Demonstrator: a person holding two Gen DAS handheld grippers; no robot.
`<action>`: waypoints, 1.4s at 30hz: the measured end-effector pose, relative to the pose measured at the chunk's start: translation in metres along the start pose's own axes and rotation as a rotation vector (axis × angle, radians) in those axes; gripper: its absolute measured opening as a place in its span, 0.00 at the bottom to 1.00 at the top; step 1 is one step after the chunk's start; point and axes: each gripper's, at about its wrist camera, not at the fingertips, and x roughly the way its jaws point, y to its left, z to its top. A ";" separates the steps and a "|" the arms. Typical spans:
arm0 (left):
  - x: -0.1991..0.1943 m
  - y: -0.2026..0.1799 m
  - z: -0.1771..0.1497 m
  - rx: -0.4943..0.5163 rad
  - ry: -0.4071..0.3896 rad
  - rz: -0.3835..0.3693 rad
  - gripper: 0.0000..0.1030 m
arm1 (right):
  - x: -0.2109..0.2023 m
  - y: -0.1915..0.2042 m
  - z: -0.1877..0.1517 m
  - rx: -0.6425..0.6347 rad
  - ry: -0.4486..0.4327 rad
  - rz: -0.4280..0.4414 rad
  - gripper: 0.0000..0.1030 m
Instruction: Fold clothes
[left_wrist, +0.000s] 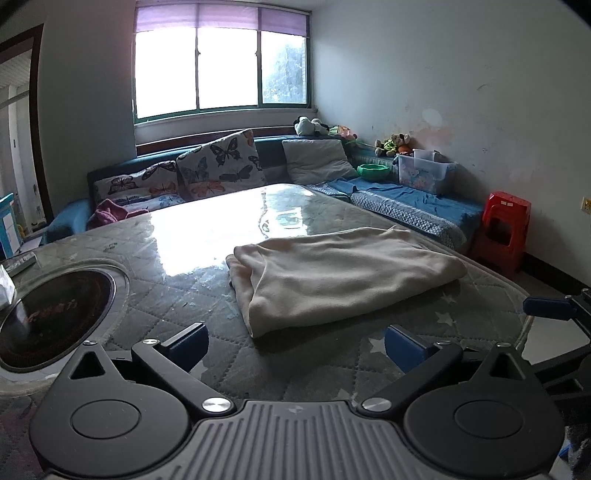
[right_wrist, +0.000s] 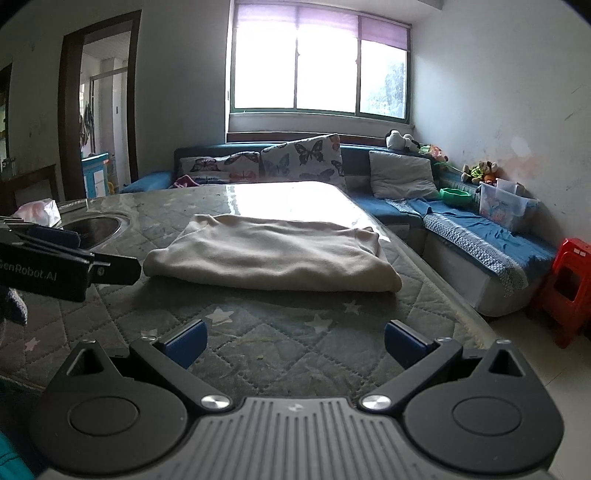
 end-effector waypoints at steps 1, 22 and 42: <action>-0.001 0.000 0.000 0.002 0.001 0.002 1.00 | -0.001 0.000 0.000 0.001 -0.002 0.000 1.00; -0.010 -0.009 -0.009 0.011 0.015 0.051 1.00 | -0.006 0.004 -0.001 -0.003 -0.020 0.020 1.00; -0.001 -0.001 -0.010 0.008 0.044 0.036 1.00 | 0.002 0.011 0.004 -0.008 0.019 0.025 1.00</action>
